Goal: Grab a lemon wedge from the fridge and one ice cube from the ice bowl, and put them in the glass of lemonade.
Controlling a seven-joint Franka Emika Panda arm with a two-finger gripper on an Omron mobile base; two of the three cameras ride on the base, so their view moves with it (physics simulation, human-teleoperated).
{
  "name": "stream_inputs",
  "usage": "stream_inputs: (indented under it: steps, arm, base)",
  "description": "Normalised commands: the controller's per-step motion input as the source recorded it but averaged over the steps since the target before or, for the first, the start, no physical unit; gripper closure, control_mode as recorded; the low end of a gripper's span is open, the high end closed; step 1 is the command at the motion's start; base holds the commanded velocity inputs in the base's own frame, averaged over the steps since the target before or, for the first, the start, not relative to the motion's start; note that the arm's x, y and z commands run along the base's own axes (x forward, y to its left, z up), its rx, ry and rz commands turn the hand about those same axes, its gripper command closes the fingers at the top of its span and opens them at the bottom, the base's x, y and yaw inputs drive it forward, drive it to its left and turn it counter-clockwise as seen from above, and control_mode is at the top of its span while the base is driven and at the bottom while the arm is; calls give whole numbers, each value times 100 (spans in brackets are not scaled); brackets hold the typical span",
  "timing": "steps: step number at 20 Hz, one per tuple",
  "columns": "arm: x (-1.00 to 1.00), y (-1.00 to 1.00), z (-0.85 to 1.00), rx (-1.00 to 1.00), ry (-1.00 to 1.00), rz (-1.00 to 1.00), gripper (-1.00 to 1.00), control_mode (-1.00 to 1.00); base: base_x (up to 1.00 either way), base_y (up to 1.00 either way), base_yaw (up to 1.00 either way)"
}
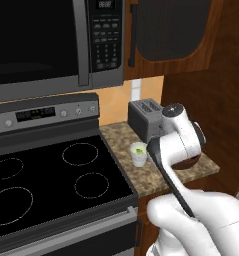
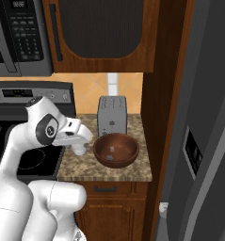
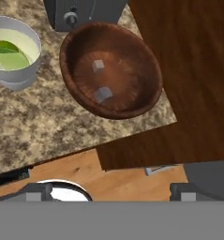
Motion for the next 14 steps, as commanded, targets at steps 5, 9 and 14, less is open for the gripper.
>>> stream_inputs:
  steps: [5, 9, 14]
  arm:
    - [-5, -55, 0, 32, -3, 1, -100, -100]
    - [9, -6, -7, 2, 14, 1, -100, -100]
    - [34, -10, -3, 0, 28, 7, -100, -100]
  base:
    - [0, 0, 0]
    - [0, 0, 0]
    - [0, 0, 0]
